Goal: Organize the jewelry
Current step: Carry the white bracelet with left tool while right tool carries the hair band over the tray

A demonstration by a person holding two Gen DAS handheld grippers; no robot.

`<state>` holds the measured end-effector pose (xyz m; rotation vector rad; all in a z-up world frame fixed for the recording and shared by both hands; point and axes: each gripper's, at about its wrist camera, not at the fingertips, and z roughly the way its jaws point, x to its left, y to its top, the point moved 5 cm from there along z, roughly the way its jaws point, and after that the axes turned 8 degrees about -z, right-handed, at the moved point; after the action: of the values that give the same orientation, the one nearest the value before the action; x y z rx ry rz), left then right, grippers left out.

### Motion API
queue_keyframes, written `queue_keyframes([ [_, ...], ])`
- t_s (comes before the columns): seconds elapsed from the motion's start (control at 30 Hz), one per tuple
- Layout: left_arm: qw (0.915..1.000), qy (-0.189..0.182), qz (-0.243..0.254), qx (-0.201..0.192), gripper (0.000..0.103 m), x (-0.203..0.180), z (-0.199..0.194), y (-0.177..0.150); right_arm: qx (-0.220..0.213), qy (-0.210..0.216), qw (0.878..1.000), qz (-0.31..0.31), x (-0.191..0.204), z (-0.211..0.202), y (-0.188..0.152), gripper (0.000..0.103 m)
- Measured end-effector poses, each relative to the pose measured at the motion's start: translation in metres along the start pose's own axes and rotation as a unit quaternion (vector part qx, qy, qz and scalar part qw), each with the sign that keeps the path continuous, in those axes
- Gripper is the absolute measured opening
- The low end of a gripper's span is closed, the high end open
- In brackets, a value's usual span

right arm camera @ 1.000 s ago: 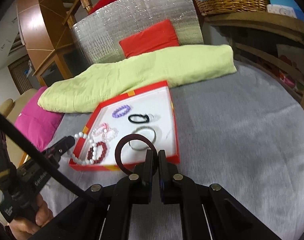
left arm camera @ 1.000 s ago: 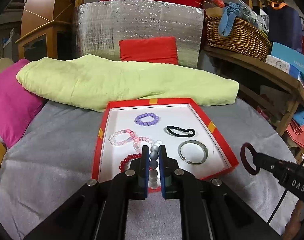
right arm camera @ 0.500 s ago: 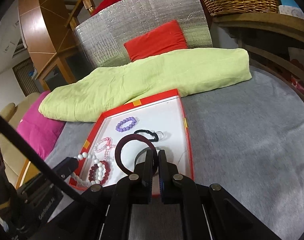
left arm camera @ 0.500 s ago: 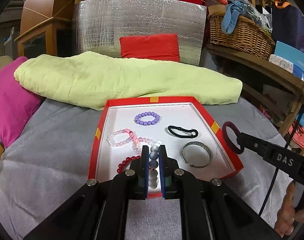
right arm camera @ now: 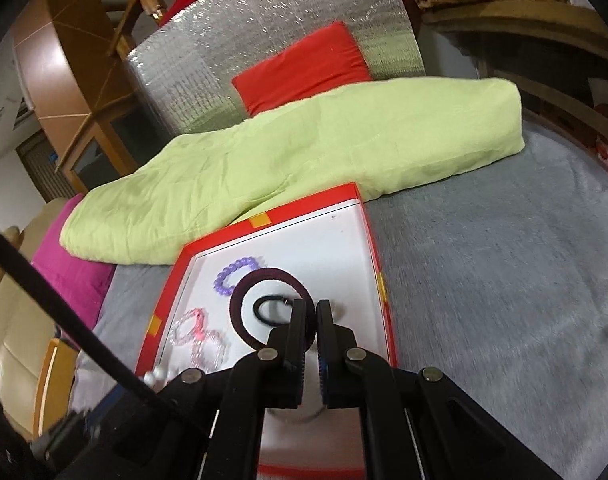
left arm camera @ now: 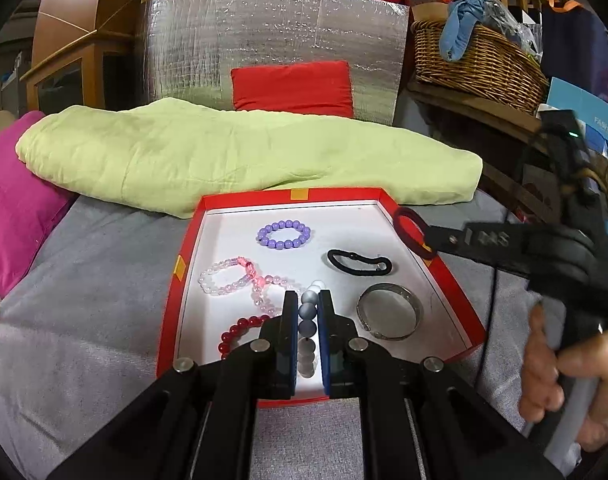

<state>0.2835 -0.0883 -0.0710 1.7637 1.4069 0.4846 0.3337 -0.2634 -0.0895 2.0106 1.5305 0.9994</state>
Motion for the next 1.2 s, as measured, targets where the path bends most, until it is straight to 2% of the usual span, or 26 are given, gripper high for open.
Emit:
queue_keyframes([
  [0.43, 0.9999, -0.006, 0.009, 0.006, 0.009, -0.012, 0.013, 0.0, 0.027, -0.01, 0.999, 0.03, -0.015, 0.038, 0.025, 0.005],
  [0.67, 0.9999, 0.007, -0.005, 0.013, 0.009, -0.005, 0.025, 0.001, 0.057, -0.018, 0.997, 0.038, -0.018, 0.049, 0.016, 0.005],
  [0.9, 0.9995, 0.002, -0.021, 0.023, 0.009, -0.001, 0.033, 0.003, 0.069, -0.044, 0.997, 0.018, -0.02, 0.037, 0.004, 0.005],
  [1.2, 0.9994, -0.001, -0.015, 0.033, 0.009, -0.007, 0.035, 0.001, 0.085, -0.061, 0.994, -0.001, -0.018, 0.026, -0.016, 0.006],
])
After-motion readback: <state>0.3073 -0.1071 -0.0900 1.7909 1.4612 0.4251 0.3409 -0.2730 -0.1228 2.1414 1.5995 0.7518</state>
